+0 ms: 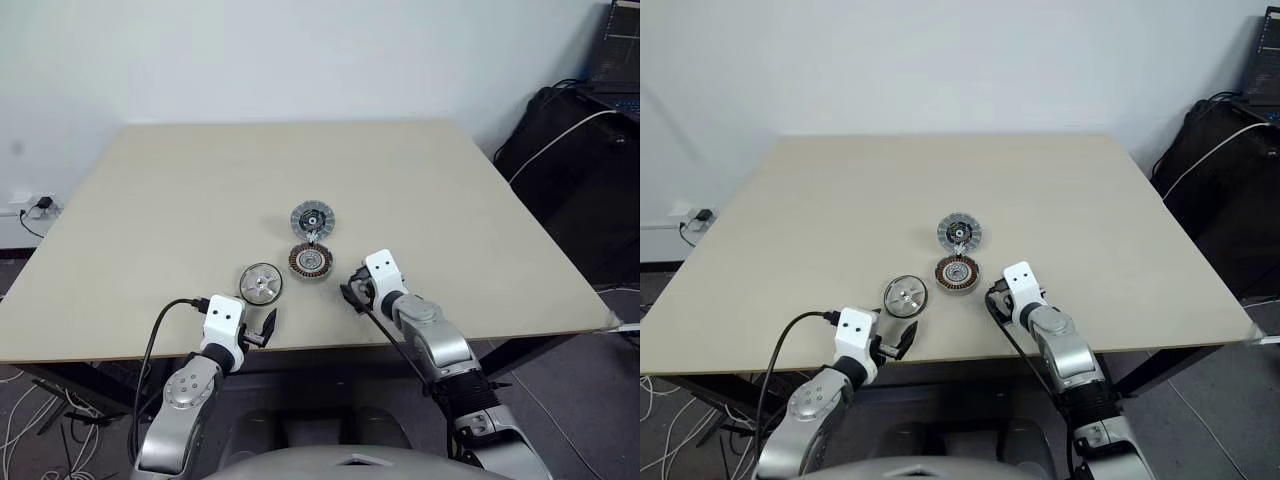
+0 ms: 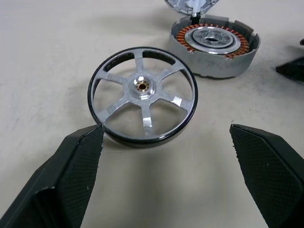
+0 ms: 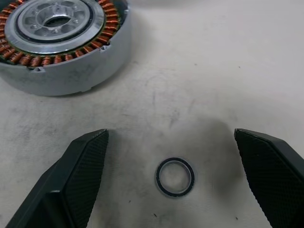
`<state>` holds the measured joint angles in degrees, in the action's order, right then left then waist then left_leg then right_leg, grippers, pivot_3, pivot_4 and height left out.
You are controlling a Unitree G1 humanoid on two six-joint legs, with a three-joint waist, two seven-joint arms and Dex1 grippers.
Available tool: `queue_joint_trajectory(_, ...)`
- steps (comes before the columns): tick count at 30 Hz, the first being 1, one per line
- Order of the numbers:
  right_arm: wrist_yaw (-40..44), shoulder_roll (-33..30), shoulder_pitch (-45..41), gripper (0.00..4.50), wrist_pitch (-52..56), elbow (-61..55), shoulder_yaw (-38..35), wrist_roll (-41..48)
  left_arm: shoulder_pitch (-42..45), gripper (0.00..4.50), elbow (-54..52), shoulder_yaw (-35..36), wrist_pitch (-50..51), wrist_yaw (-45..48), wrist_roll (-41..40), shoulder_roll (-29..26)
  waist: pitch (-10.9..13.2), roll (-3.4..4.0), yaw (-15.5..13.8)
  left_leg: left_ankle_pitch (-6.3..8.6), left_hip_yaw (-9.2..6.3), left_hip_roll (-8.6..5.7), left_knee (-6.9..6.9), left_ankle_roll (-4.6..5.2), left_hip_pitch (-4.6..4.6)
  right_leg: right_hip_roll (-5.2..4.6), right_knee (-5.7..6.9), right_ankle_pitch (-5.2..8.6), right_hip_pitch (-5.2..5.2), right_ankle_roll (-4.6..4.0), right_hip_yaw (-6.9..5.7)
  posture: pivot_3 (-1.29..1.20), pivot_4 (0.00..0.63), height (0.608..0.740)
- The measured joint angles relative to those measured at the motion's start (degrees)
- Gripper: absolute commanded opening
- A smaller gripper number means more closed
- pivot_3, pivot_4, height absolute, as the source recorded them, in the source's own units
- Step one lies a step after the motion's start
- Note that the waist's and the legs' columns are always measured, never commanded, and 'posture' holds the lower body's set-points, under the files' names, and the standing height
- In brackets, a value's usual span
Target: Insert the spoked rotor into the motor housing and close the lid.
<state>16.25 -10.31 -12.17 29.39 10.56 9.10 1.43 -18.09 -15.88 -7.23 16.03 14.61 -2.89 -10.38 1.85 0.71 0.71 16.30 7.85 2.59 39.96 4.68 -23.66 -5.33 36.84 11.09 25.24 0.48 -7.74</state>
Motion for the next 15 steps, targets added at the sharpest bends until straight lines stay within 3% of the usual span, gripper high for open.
queue_joint_trajectory(5, 0.13, -0.13, 2.10, 4.50, -0.26, -1.21, -1.09, 0.97, -0.50, 4.47, 0.00, 0.04, 0.00, -0.34, 0.00, -0.02, -0.07, 0.08, -0.09, 0.01, -0.01, 0.00, 0.00, 0.00, 0.01, -0.16, -0.01, 0.00, -0.02, 0.00, 0.01, 0.00, 0.000, 0.740)
queue_joint_trajectory(6, 0.16, -0.26, 2.51, 4.32, -0.20, -1.66, -1.11, 1.10, -0.49, 4.49, 0.00, 0.04, 0.00, -0.34, 0.00, -0.02, -0.07, 0.08, -0.08, 0.01, -0.01, 0.00, 0.00, 0.00, 0.01, -0.16, -0.01, 0.00, -0.02, 0.00, 0.01, 0.00, 0.000, 0.740)
queue_joint_trajectory(8, 0.51, -0.49, 3.42, 3.93, -0.03, -2.56, -1.12, 1.35, -0.49, 4.50, 0.00, 0.03, 0.00, -0.33, -0.02, -0.03, -0.09, 0.08, -0.09, 0.01, -0.03, 0.00, 0.00, 0.00, 0.02, -0.17, -0.01, 0.00, -0.02, 0.00, 0.01, 0.00, 0.000, 0.740)
queue_joint_trajectory(15, 1.27, -0.56, 5.20, 1.64, 0.84, -4.67, -0.98, 1.57, -0.26, 4.50, 0.00, 0.01, 0.00, -0.23, -0.01, -0.04, -0.20, 0.10, -0.09, 0.01, -0.04, 0.01, 0.00, 0.00, 0.08, -0.20, -0.01, 0.00, -0.08, 0.00, 0.01, 0.00, 0.000, 0.740)
